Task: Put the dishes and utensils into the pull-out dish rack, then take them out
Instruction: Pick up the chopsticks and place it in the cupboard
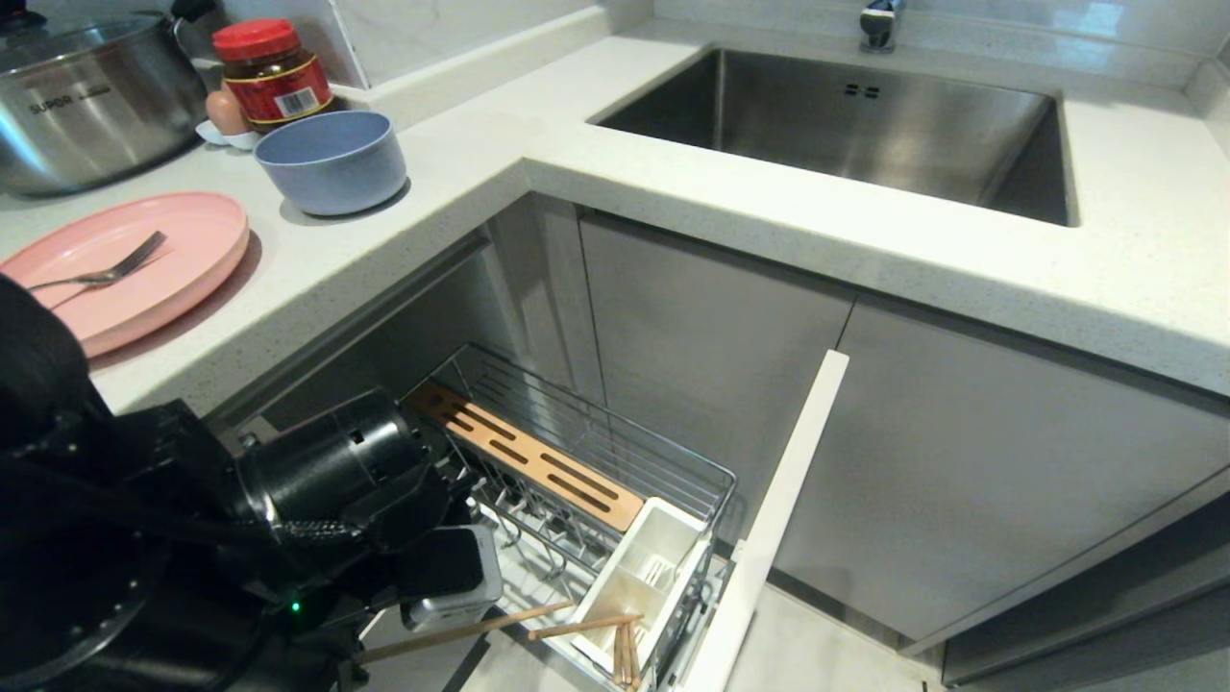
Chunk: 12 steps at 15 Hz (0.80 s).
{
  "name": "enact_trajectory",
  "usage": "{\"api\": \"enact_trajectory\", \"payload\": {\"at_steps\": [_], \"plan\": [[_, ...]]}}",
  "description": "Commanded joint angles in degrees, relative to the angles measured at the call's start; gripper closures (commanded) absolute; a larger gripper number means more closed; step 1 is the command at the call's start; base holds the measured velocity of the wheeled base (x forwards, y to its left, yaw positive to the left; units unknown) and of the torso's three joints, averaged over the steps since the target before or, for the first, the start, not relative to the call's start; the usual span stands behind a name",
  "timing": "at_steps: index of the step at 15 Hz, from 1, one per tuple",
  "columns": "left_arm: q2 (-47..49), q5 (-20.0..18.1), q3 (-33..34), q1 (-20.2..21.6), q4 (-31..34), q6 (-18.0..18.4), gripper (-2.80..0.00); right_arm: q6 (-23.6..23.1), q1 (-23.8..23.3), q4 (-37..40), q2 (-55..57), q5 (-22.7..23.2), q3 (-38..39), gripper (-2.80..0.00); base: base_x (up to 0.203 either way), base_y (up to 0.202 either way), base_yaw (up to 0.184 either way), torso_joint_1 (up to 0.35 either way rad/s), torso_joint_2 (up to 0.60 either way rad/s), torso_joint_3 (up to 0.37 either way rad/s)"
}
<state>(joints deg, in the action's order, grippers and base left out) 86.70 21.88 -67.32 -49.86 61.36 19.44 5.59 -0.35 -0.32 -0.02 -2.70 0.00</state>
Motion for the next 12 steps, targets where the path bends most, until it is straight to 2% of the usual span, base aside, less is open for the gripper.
{"api": "enact_trajectory", "payload": {"at_steps": [1,7,12], "plan": [[4.2,0.3,-3.2,-0.1,1.3,0.3,0.00,0.0,0.0,0.0,-0.2,0.0,0.0,0.00,0.000,0.000,0.000,0.000,0.00,0.000],[11.6,0.6,-8.2,-1.9,1.6,0.3,0.00,0.0,0.0,0.0,-0.2,0.0,0.0,0.00,0.000,0.000,0.000,0.000,0.00,0.000],[16.6,3.5,-11.6,-2.5,1.6,0.3,0.00,0.0,0.0,0.0,-0.2,0.0,0.0,0.00,0.000,0.000,0.000,0.000,0.00,0.000]]}}
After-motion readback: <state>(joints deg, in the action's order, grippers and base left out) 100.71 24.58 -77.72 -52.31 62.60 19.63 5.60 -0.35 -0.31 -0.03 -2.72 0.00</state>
